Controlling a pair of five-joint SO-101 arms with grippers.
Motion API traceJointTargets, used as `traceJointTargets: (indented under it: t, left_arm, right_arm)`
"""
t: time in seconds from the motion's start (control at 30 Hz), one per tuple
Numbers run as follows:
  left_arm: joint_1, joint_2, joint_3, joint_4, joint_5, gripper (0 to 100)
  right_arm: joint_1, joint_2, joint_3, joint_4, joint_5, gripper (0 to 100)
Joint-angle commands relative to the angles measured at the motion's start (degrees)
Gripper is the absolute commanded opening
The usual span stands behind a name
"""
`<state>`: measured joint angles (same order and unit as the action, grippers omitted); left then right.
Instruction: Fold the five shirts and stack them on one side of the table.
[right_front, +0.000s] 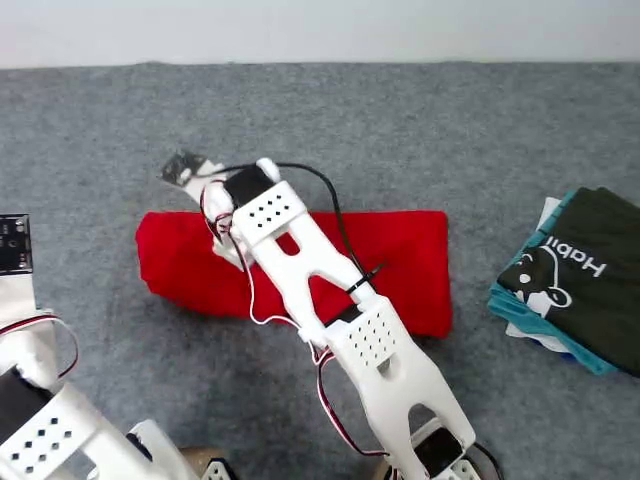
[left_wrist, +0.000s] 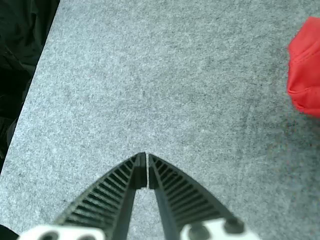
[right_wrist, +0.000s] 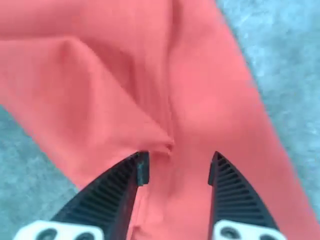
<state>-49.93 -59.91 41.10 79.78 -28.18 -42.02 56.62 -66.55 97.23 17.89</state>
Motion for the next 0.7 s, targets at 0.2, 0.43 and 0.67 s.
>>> traceJointTargets:
  t: [0.2, 0.43, 0.67]
  left_arm:
    - [1.3, -0.7, -1.0, 0.3, 0.4, 2]
    - [4.2, -0.7, -1.4, 0.3, 0.4, 2]
    - [3.9, -0.7, -1.1, 0.3, 0.4, 2]
  right_arm:
    - [-5.1, -0.9, -14.7, 5.5, -1.0, 10.1]
    - [-6.4, 5.2, -12.4, 0.3, -0.9, 1.9]
    - [-9.9, 11.7, -12.6, -3.5, -0.9, 1.7]
